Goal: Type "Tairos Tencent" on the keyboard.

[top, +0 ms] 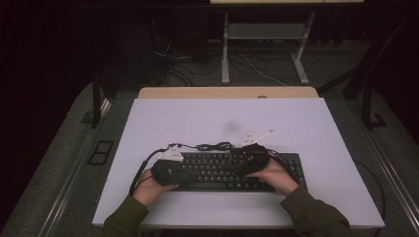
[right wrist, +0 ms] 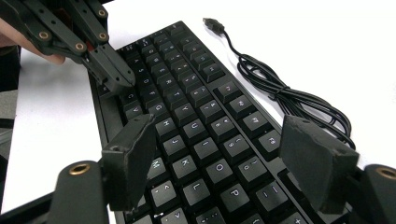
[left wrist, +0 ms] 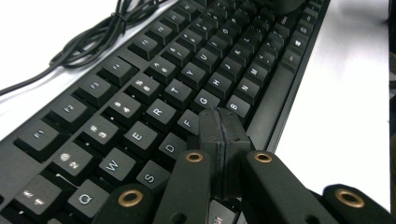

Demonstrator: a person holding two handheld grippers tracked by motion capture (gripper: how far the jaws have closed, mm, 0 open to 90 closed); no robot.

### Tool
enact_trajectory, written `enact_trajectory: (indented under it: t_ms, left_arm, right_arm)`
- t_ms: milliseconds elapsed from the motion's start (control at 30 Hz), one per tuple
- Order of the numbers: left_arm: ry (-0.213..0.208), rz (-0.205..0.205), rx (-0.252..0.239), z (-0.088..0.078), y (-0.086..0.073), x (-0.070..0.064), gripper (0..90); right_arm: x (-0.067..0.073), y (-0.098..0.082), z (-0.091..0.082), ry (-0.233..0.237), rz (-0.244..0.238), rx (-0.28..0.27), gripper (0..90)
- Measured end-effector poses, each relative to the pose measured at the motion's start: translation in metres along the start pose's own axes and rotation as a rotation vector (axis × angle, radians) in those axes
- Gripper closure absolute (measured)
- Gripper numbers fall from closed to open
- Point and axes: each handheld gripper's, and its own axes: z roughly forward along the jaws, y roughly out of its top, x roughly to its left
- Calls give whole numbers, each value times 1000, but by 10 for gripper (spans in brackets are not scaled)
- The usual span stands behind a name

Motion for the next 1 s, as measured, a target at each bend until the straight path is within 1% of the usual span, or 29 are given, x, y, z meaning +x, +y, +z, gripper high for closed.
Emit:
enact_trajectory:
  t_ms: [200, 267, 500, 733, 867, 933, 1000]
  left_arm:
    - [2, -6, 9, 2, -1, -1, 895]
    - [1, 4, 14, 3, -1, 0, 895]
    - [2, 3, 16, 3, -1, 0, 895]
    - [-2, 9, 30, 6, -1, 0, 895]
    - [-3, 8, 28, 5, -1, 0, 895]
    - [-2, -1, 25, 4, -1, -1, 895]
    - [0, 3, 14, 3, 0, -1, 895]
  right_arm:
    - [0, 0, 0, 1, -1, 5, 268]
    - [0, 0, 0, 2, -3, 4, 268]
    - [0, 0, 0, 1, -2, 3, 268]
    - [1, 0, 0, 0, -2, 3, 268]
    - [1, 0, 0, 1, -2, 3, 268]
    - [1, 1, 0, 1, -4, 0, 268]
    - [1, 1, 0, 2, -2, -3, 268]
